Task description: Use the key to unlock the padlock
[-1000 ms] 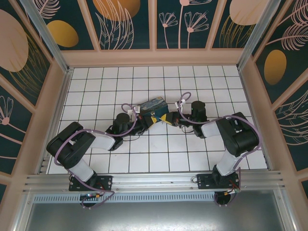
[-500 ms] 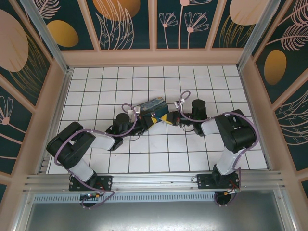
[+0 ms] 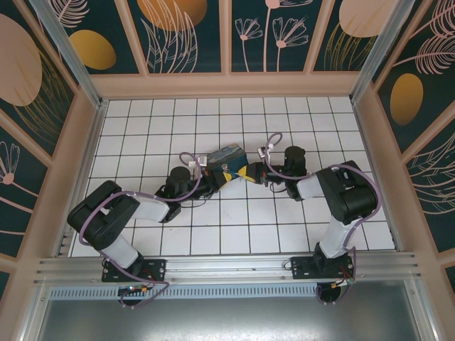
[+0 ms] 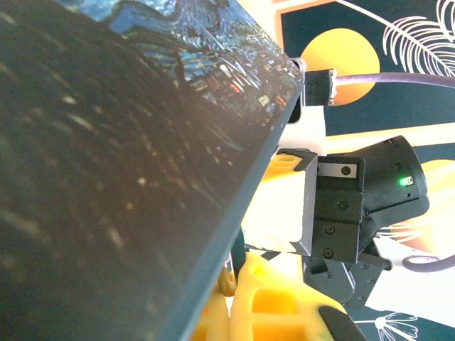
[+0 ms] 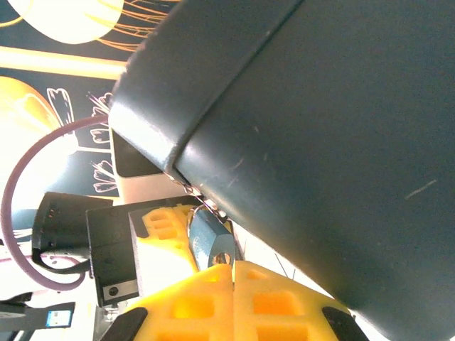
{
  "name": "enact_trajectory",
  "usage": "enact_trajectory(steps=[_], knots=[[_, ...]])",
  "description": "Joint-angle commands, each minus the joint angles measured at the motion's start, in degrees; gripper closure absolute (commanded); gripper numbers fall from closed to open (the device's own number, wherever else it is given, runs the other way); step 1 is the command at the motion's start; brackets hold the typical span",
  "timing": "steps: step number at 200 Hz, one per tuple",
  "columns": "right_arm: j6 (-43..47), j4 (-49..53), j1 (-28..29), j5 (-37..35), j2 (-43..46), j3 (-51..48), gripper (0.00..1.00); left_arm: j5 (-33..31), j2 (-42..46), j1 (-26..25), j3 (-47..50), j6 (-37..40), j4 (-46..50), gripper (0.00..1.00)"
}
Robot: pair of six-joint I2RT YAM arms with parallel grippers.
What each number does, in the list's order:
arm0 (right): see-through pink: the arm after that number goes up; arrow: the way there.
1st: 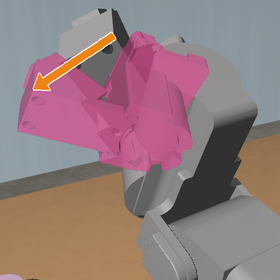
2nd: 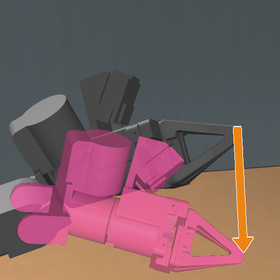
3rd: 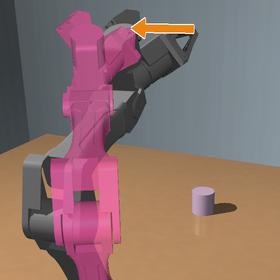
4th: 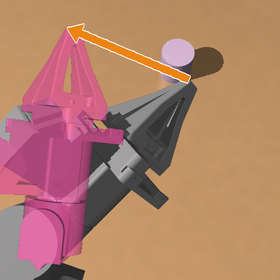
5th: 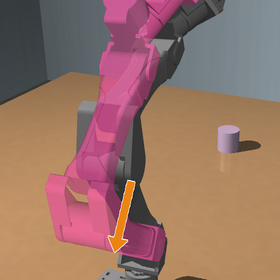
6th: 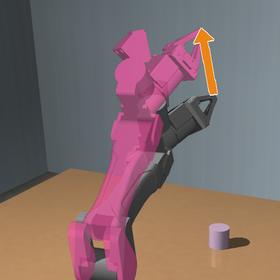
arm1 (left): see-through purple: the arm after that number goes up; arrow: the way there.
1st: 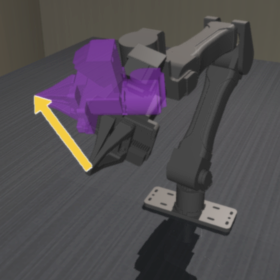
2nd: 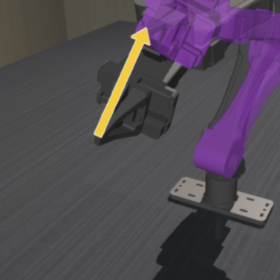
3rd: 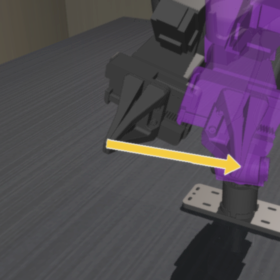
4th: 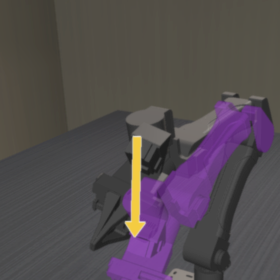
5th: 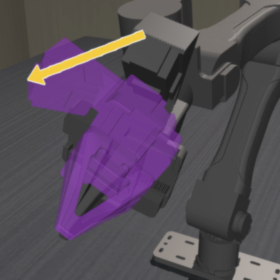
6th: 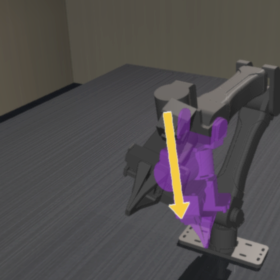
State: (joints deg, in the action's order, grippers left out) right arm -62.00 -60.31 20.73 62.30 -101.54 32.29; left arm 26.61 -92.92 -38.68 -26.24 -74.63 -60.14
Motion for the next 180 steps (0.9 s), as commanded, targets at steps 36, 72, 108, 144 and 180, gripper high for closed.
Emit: enact_trajectory(steps=[36, 72, 108, 144, 180], knots=[[-16.8, -20.0, 2.9, -4.3, -3.0, -1.4, 1.00, 10.9, 1.6, -2.5, -0.7, 1.3, -8.1, 1.00], [-18.0, -17.9, 4.0, -3.3, -4.2, 1.0, 1.00, 11.0, 1.9, -2.5, -0.6, 1.3, -8.3, 1.00], [-14.6, -12.2, 4.1, -3.3, -4.1, 1.9, 1.00, 11.0, 2.4, -2.5, -0.5, 1.6, -8.2, 1.00], [-15.5, -10.2, 3.8, -4.2, -5.6, 2.2, 1.00, 11.1, 2.7, -2.5, -0.5, 2.8, -7.3, 1.00], [-18.9, -13.1, 4.7, -4.5, -6.6, 2.8, 1.00, 11.1, 2.9, -2.5, -0.7, 5.3, -3.9, 1.00]])
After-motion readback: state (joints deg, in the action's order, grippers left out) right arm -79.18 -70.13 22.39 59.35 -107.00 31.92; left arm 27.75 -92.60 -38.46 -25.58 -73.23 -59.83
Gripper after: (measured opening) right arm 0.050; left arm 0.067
